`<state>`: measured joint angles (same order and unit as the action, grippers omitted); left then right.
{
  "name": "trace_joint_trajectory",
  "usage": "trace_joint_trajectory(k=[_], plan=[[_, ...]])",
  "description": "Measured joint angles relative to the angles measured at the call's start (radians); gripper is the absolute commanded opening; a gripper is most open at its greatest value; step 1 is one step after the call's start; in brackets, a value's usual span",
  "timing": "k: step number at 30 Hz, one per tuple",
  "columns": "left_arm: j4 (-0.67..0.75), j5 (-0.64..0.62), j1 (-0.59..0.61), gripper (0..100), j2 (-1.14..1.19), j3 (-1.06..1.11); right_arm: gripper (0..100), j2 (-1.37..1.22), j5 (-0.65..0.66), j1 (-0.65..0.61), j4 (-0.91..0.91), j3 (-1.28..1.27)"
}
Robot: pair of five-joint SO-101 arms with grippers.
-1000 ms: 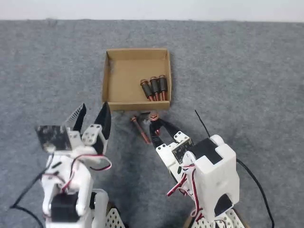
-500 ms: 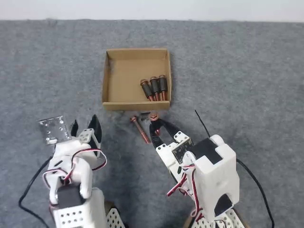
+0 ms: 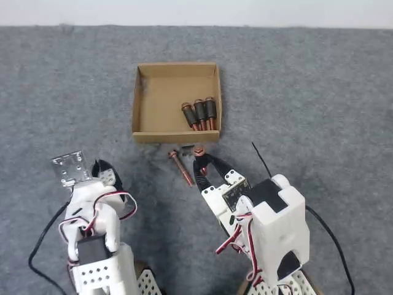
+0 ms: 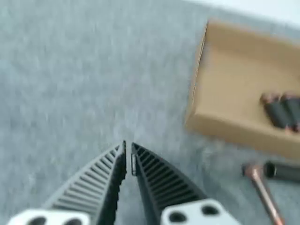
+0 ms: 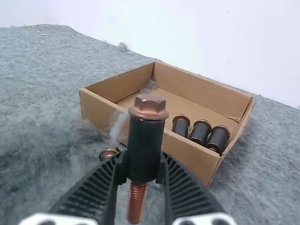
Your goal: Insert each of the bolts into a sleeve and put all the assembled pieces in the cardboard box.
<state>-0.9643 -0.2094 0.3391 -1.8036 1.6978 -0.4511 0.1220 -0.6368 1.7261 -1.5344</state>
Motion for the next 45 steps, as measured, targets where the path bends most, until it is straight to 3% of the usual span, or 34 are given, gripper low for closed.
trace_joint_trajectory(k=[14,23,29,36,41,45], plan=[[-0.103,0.0,0.0,1,0.0,0.0,0.7,0.0,0.0,0.0,-0.003,0.249],[-0.103,0.0,0.0,1,0.0,0.0,0.7,0.058,0.0,0.0,-0.262,0.408],[-0.103,0.0,0.0,1,0.0,0.0,0.7,0.222,0.0,0.0,-0.585,0.522],[-0.103,0.0,0.0,1,0.0,0.0,0.8,0.4,0.0,0.0,-1.157,0.73],[-0.103,0.0,0.0,1,0.0,0.0,0.7,0.416,0.0,0.0,-1.597,0.967],[-0.103,0.0,0.0,1,0.0,0.0,0.7,0.361,0.0,0.0,-1.835,1.183]])
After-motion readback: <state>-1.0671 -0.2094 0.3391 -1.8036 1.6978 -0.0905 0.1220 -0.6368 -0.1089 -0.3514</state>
